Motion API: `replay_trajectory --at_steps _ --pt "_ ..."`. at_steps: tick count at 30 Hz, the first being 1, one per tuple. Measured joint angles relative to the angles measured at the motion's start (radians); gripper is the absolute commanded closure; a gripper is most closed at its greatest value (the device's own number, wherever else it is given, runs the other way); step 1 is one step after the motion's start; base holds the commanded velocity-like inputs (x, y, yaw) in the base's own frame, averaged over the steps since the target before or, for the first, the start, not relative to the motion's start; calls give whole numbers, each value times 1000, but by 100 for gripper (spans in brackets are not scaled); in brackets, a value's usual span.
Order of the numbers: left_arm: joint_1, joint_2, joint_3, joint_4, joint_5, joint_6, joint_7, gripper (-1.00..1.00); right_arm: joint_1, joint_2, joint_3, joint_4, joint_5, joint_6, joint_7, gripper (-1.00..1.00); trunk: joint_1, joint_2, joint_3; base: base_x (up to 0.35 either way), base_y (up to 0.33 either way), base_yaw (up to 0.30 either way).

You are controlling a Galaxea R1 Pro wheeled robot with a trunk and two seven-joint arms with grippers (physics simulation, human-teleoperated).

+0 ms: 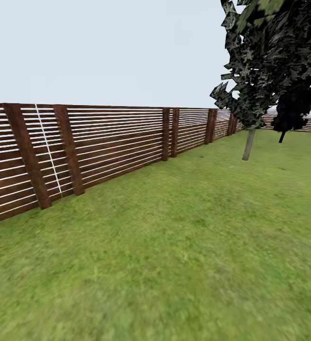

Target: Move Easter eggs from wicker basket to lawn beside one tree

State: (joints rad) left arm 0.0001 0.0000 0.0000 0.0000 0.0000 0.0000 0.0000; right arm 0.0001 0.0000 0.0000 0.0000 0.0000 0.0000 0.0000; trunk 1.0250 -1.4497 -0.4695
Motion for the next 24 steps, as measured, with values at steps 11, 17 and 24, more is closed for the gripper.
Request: replay_trajectory --at_steps 11,17,24 --pt "-6 9 2 -4 -3 9 2 -100 2 -9 13 8 14 0 -1 -100 0 0 0 0 0 0" --pt "-6 9 2 -4 -3 9 2 -100 2 -9 12 8 14 0 -1 -100 0 0 0 0 0 -20" --pt "-7 19 5 -5 -3 7 2 -100 2 -12 3 9 -3 -1 9 -100 0 0 0 0 0 -253"
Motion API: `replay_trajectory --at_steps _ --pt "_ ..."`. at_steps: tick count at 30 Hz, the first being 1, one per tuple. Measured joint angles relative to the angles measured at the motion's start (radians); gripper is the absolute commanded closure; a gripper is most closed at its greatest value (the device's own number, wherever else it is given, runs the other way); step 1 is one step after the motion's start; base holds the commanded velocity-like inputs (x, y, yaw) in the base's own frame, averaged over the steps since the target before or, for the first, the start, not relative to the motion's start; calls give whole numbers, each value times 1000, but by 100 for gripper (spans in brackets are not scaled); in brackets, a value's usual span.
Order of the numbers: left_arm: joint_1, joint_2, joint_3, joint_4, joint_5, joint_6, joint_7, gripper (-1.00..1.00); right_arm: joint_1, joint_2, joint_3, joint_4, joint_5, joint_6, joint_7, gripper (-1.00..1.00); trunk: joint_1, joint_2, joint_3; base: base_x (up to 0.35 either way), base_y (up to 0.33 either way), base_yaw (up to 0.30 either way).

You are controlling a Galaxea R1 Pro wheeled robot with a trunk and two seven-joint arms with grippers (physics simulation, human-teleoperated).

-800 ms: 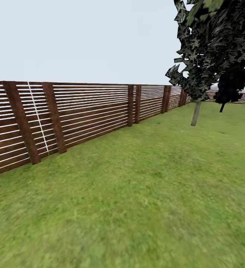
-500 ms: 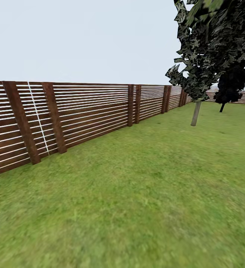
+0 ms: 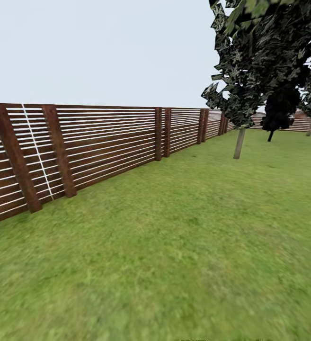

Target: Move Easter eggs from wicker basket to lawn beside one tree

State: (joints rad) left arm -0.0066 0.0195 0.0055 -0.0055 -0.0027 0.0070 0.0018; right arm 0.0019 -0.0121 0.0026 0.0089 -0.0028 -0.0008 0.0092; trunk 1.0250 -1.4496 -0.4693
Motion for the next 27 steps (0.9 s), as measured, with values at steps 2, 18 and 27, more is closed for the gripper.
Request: replay_trajectory --at_steps 2,18,27 --pt "0 0 0 0 0 0 0 -100 0 0 0 0 0 0 1 -100 0 0 0 0 0 -287" --pt "1 0 0 -1 0 -23 0 -100 0 0 0 0 1 0 3 -100 0 0 0 0 0 -291" --pt "1 0 -1 -2 -3 -92 0 -100 0 0 -1 0 1 -1 3 -100 0 0 0 0 0 -293"
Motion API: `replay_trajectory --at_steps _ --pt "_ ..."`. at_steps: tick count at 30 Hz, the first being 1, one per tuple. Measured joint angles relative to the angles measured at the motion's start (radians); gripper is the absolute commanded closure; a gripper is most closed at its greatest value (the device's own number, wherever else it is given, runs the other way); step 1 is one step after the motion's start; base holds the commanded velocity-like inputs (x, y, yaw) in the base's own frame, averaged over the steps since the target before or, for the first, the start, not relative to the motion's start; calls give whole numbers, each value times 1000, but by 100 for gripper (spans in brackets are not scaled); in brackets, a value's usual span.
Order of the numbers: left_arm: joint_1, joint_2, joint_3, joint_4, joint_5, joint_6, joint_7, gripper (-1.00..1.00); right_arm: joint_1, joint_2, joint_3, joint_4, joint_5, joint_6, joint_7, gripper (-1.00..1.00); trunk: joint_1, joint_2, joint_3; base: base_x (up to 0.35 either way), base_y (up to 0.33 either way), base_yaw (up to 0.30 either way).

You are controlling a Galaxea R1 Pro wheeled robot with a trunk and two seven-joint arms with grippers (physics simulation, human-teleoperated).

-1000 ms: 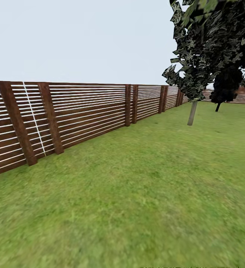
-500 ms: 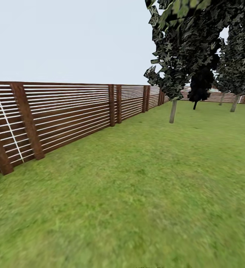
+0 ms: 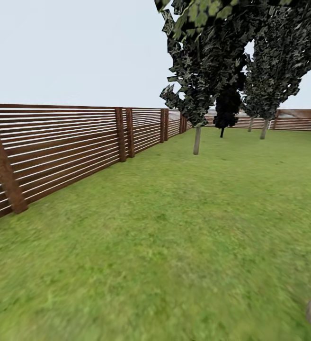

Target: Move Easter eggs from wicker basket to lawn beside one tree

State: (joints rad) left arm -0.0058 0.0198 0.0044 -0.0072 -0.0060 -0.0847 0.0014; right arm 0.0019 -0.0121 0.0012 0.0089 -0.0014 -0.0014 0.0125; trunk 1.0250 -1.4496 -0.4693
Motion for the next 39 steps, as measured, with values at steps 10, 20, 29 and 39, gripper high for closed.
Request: replay_trajectory --at_steps 10,20,29,39 --pt "0 0 0 0 -1 -23 0 -100 0 0 -4 0 -1 0 0 -100 0 0 0 -51 59 -293" --pt "0 0 0 0 -1 -24 0 -100 0 0 -7 0 -1 -1 0 -100 0 0 0 -203 101 -294" --pt "0 0 0 0 -2 -25 0 -100 0 -1 -8 1 -3 -1 0 -100 1 0 0 -303 14 -294" --pt "0 0 0 0 -1 -25 1 -100 0 -1 -7 1 -3 -1 0 -100 0 0 0 -184 1 -294"
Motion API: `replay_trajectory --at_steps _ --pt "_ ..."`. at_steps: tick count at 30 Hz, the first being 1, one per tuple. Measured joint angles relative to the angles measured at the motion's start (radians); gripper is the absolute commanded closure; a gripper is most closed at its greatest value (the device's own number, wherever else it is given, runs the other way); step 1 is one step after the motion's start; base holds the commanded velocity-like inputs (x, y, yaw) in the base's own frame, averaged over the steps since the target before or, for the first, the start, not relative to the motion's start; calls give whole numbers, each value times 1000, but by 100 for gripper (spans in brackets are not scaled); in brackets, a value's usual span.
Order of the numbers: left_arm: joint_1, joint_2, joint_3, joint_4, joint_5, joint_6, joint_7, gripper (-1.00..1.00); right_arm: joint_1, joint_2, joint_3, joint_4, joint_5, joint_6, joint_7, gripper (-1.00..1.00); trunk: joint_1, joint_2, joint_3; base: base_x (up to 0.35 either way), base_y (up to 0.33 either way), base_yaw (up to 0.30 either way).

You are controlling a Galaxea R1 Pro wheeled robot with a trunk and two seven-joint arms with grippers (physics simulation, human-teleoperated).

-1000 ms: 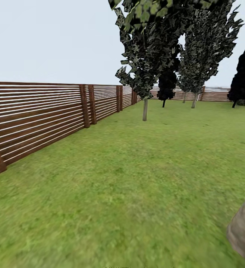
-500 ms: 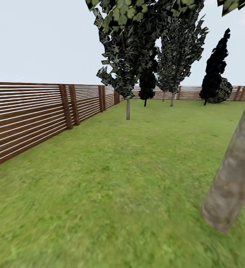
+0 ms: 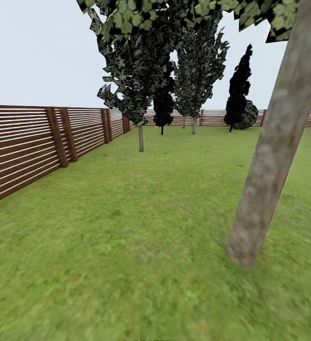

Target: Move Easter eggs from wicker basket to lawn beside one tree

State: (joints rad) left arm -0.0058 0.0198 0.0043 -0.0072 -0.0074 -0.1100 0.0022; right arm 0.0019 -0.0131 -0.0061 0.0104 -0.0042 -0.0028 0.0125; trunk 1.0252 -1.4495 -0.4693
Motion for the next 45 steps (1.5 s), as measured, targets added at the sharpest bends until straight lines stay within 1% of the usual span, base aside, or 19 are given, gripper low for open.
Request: replay_trajectory --at_steps 8,21,30,36,45 --pt "0 0 0 0 0 0 0 -100 0 1 1 0 0 0 0 -100 0 0 0 -78 0 -295" --pt "0 0 0 0 0 -4 0 -100 0 1 2 2 0 0 0 -100 0 0 0 -9 0 -292" --pt "0 0 0 0 1 -5 1 -100 0 -1 1 2 -2 1 -1 -100 0 0 0 0 0 -127" --pt "0 0 0 -1 1 -5 0 -100 0 -1 4 6 4 0 0 -100 0 0 0 0 0 -253" --pt "0 0 0 0 1 -5 0 -100 0 -1 1 1 -1 0 -1 -100 0 0 0 0 0 -286"
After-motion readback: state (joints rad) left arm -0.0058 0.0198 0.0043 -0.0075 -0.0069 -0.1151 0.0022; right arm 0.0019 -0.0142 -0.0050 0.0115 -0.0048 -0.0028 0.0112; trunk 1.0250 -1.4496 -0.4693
